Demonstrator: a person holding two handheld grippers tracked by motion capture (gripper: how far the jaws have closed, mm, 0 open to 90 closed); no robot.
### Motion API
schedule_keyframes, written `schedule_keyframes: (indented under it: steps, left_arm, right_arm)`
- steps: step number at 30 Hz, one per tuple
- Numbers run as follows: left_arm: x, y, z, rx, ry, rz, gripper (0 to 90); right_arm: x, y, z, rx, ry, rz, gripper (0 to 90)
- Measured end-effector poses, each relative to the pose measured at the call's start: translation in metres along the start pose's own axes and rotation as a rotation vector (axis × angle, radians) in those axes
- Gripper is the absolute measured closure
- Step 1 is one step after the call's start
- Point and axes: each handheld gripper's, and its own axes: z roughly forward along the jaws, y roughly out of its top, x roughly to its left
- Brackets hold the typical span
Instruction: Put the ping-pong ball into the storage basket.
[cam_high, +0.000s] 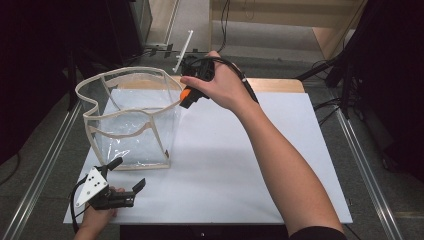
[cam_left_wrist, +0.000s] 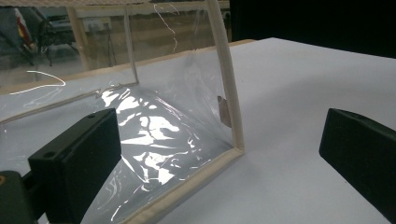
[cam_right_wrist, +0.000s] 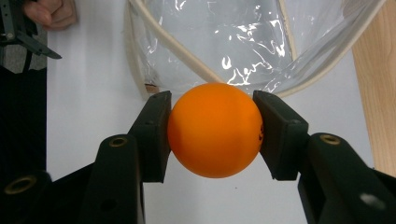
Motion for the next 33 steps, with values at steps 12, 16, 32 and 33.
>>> schedule_keyframes:
  steps: [12,16,32,33]
  left_arm:
    - [0.000,0.000,0.000,0.002,-0.001,0.004,0.0]
    - [0.000,0.000,0.000,0.003,-0.002,0.009,0.0]
    - [0.000,0.000,0.000,0.001,-0.003,0.009,0.0]
    - [0.000,0.000,0.000,0.001,-0.003,0.009,0.0]
  right_arm:
    - [-0.005,0.011,0.002,0.002,0.000,-0.005,47.5]
    - [-0.007,0.014,0.003,0.000,0.001,-0.010,47.5]
    - [-0.010,0.032,0.008,0.004,0.008,-0.012,47.5]
    - [-0.010,0.032,0.009,0.000,0.009,-0.017,47.5]
